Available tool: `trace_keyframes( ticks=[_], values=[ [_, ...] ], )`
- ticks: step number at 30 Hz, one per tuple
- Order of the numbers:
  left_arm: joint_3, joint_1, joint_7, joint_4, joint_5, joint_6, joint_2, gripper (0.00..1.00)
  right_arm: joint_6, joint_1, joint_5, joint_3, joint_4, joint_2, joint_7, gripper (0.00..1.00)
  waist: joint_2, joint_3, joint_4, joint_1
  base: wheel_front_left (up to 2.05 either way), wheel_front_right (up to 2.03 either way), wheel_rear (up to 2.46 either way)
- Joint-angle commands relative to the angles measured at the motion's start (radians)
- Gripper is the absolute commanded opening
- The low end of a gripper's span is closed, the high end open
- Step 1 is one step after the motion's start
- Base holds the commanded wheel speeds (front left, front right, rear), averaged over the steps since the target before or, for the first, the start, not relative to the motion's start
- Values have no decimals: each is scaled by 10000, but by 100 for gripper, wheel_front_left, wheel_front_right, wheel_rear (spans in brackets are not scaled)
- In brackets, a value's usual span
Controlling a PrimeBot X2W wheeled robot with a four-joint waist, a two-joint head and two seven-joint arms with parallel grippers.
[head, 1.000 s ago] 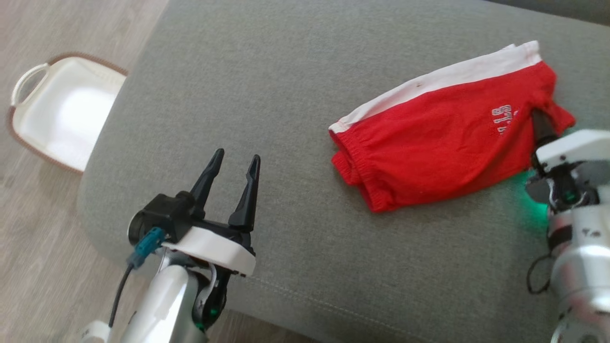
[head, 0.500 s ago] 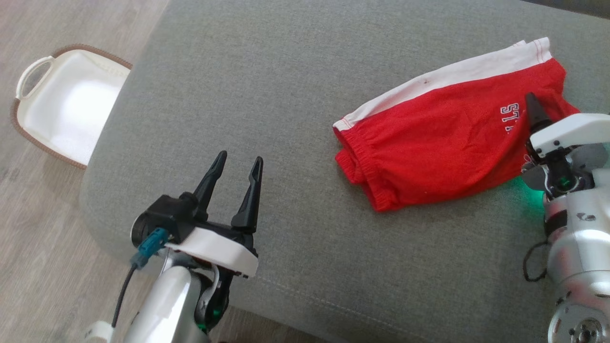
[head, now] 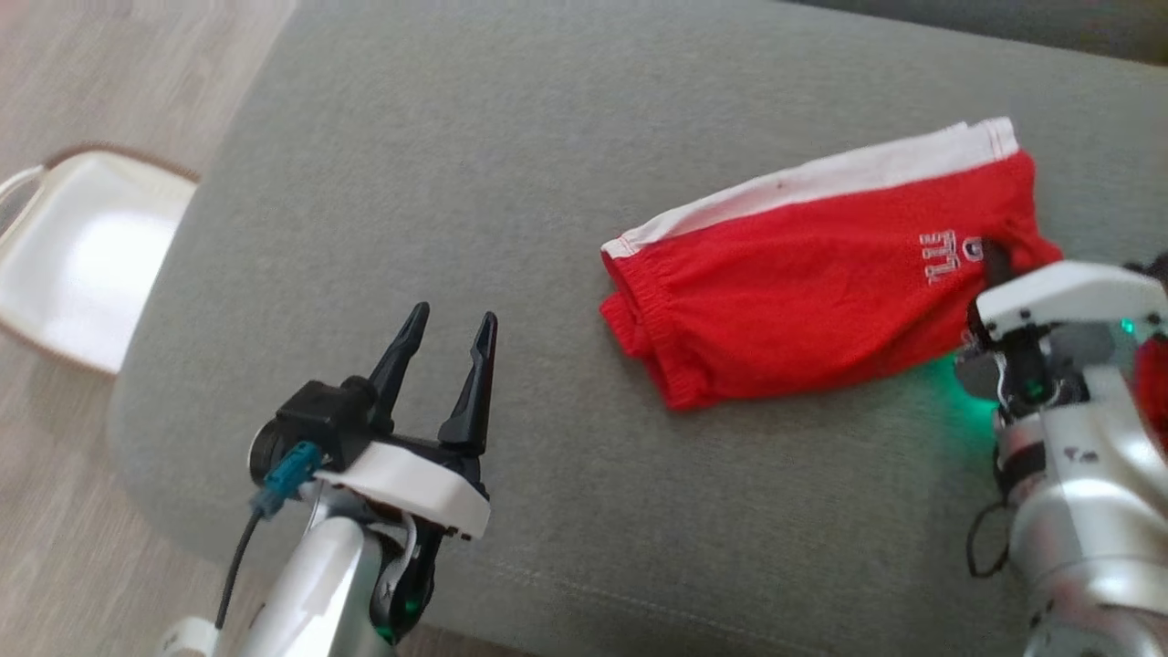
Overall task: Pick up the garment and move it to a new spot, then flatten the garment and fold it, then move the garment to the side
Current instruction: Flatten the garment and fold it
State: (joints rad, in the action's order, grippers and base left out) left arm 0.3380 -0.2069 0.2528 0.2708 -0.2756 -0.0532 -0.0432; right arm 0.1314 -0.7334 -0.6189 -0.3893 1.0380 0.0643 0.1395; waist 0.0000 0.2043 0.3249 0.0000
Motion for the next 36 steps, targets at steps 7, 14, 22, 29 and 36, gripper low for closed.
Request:
trace_keyframes(
  ticks=[7, 14, 22, 29, 36],
  values=[
    [-444, 259, 90, -105, 126, -68, -70, 100, -7, 1390, -2564, 1729, -721, -138, -1026, 0, 0, -1048, -1395, 0, 0, 0, 0],
    [-374, 698, 90, -85, 159, -60, -70, 100, -7, 2860, -4187, 2781, -1226, -140, -2018, 0, 0, -1515, -1995, 0, 0, 0, 0],
    [-244, 951, 90, -87, 214, -107, -70, 100, -7, 3397, -4965, 3453, -1626, -140, -2614, 0, 0, -1618, -1963, 0, 0, 0, 0],
    [-191, 1072, 90, 48, 262, -160, -70, 100, -7, 3554, -5399, 4107, -2354, -140, -2979, 0, 0, -1737, -1627, 0, 0, 0, 0],
    [-102, 1123, 90, 129, 211, -134, -70, 100, -7, 3726, -5491, 4752, -3567, -141, -3049, 0, 0, -1854, -1276, 0, 0, 0, 0]
  ],
)
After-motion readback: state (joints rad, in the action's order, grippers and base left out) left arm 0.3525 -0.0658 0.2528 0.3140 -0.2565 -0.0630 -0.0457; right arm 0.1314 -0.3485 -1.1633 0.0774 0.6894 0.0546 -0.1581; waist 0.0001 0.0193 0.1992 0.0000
